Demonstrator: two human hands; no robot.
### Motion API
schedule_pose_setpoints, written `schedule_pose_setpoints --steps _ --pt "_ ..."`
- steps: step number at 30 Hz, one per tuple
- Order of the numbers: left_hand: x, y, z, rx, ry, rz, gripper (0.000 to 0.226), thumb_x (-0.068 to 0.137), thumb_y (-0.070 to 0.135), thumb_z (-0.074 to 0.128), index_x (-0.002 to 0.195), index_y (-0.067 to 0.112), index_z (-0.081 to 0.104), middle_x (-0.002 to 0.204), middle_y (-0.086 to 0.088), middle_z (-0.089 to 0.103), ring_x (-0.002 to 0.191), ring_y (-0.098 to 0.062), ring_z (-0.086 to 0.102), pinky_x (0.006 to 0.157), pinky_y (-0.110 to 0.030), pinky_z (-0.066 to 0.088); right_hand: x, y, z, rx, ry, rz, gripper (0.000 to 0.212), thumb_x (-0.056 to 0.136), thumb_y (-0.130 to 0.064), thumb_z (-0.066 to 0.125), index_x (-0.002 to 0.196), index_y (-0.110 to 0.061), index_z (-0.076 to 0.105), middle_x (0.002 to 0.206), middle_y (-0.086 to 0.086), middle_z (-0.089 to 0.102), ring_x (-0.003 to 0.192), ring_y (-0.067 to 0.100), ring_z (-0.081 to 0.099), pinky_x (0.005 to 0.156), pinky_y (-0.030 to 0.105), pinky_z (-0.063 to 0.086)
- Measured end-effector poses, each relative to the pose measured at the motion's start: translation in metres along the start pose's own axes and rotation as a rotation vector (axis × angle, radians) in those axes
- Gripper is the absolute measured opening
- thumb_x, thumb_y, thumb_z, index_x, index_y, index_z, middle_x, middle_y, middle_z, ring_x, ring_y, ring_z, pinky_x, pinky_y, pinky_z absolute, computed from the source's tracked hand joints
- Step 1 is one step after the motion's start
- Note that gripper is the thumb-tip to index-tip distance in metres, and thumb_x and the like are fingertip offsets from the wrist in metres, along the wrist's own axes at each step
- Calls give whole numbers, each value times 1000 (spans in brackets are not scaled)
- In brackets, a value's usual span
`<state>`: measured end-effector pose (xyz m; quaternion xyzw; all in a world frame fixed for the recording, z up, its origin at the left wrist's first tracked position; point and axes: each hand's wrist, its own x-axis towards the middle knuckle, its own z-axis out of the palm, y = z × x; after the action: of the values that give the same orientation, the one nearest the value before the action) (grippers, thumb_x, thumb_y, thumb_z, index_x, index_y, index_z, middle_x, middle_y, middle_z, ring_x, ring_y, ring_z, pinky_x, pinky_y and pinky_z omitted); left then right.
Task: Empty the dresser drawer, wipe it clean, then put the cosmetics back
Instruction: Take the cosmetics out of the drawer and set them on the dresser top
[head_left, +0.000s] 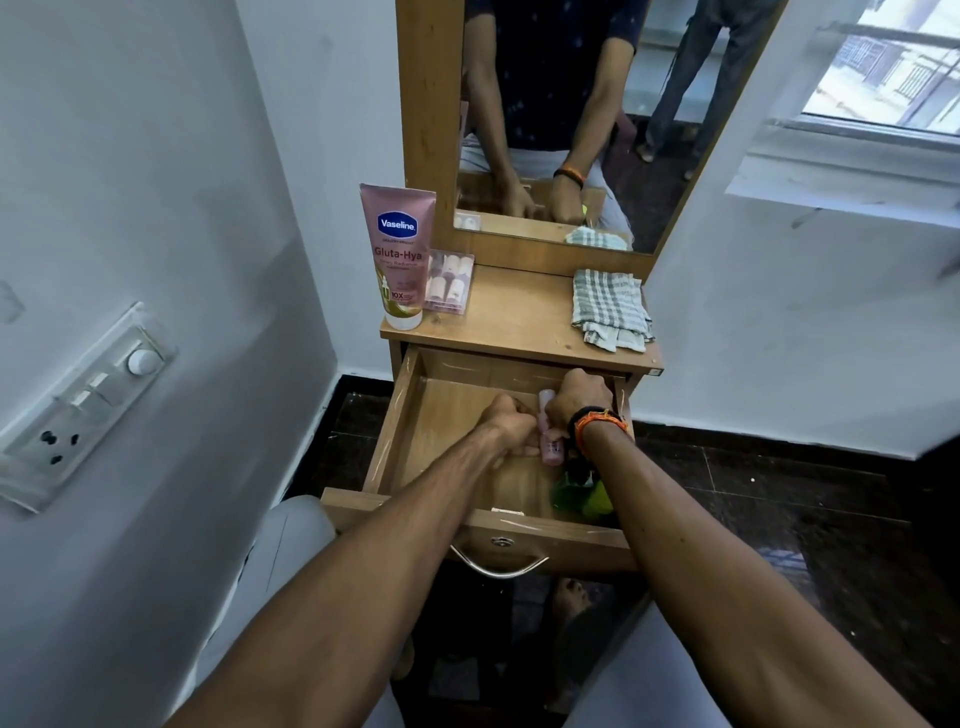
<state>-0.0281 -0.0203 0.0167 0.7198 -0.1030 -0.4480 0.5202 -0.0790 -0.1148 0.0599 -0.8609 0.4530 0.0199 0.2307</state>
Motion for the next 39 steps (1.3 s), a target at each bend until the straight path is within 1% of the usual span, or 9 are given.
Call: schedule_pose_setpoints --steps 4,8,11,17,21,24,29,33,39 --pt "3 3 1 -24 37 -19 33 83 -2 63 117 -4 61 106 -20 72 91 -31 74 81 -48 62 0 -1 2 18 -14 -4 21 90 -21 63 101 -3 68 108 20 67 101 35 65 89 42 56" --pt "6 1 0 48 87 -17 35 81 12 71 113 -1 64 104 -18 73 91 -30 74 82 -49 61 0 0 4 55 -58 10 15 89 -19 65 79 -8 61 104 19 68 92 32 62 80 37 52" --pt "7 -1 0 117 153 -3 34 83 24 73 109 4 64 99 -12 74 89 -26 74 80 -44 62 0 -1 2 103 -86 39 19 88 -21 70 93 -3 67 107 18 68 100 33 65 80 36 54" --pt "-2 6 -15 13 107 43 36 82 4 73 116 -1 63 110 -20 71 96 -29 73 83 -44 61 -1 0 -7 227 -127 62 22 88 -19 68 100 -1 71 104 18 73 101 34 70 90 44 59" --pt "-19 8 -37 -71 60 71 32 89 -2 65 120 0 64 113 -18 71 92 -22 70 72 -31 60 -13 -4 -7 266 -114 35 19 88 -14 61 99 -5 73 100 15 74 87 28 67 83 41 58" --pt "-33 6 -50 -152 50 107 30 89 0 69 118 1 66 111 -18 72 96 -24 69 87 -38 58 -23 -9 -9 325 -154 -3 10 89 -14 66 93 -10 74 92 11 74 73 21 62 72 36 56" --pt "-50 11 -69 -214 91 242 22 83 -2 74 103 7 73 101 -16 73 89 -24 70 86 -41 56 -35 -23 -11 427 -176 -156 9 87 -9 72 83 -15 68 98 9 74 88 20 72 79 35 62" --pt "-56 23 -83 -268 202 355 26 77 -10 75 99 5 74 83 -8 74 79 -20 69 74 -33 59 -39 -40 -12 533 -95 -320 15 86 -10 74 99 -10 66 100 10 73 94 23 71 84 38 60" --pt "-60 41 -97 -264 394 462 28 75 2 83 101 9 76 93 -5 78 90 -19 75 78 -33 61 -35 -63 -10 679 33 -455 19 86 -10 75 101 -12 63 93 -1 70 83 9 67 62 11 52"
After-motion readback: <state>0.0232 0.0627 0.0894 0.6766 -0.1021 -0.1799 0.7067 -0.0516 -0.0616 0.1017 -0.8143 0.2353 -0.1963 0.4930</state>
